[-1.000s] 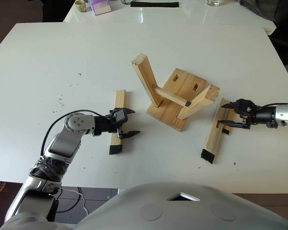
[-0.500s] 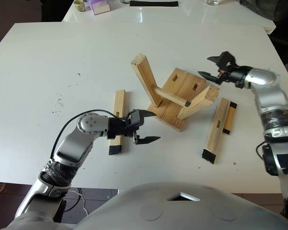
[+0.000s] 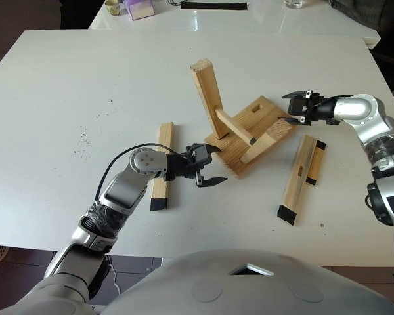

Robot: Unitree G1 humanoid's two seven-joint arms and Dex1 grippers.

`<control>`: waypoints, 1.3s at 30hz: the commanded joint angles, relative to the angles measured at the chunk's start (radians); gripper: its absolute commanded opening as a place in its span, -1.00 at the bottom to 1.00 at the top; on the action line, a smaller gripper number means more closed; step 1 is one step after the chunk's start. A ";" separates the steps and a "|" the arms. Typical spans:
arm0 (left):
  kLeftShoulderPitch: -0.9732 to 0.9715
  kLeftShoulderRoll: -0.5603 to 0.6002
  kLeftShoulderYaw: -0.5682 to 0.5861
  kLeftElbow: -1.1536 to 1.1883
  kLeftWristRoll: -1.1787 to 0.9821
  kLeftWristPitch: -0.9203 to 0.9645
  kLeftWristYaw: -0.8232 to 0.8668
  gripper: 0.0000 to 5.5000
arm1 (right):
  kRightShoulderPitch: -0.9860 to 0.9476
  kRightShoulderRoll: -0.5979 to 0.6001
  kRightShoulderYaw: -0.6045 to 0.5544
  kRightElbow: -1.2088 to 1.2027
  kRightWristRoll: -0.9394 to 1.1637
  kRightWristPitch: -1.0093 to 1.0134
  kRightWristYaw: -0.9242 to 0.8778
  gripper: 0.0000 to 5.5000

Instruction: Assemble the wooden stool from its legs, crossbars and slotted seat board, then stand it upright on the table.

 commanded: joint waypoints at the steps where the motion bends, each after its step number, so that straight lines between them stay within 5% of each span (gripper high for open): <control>1: -0.033 0.005 0.031 0.076 0.057 -0.034 0.058 0.61 | 0.172 0.004 0.042 -0.125 0.037 0.074 0.194 0.15; 13: -0.177 -0.003 0.212 0.312 0.065 -0.096 0.169 0.61 | 0.515 -0.113 0.049 -0.815 0.257 0.422 0.345 0.15; 21: -0.206 -0.039 0.256 0.376 0.079 -0.134 0.258 0.61 | 0.478 -0.021 -0.107 -1.044 0.520 0.776 0.261 0.15; 30: 0.050 0.187 0.260 -0.036 0.005 -0.012 0.052 0.61 | 0.514 -0.109 -0.281 -0.928 0.448 0.701 0.165 0.15; 39: 0.119 0.118 0.080 -0.065 0.066 0.043 0.073 0.61 | 0.595 -0.024 -0.189 -0.780 0.281 0.432 0.062 0.15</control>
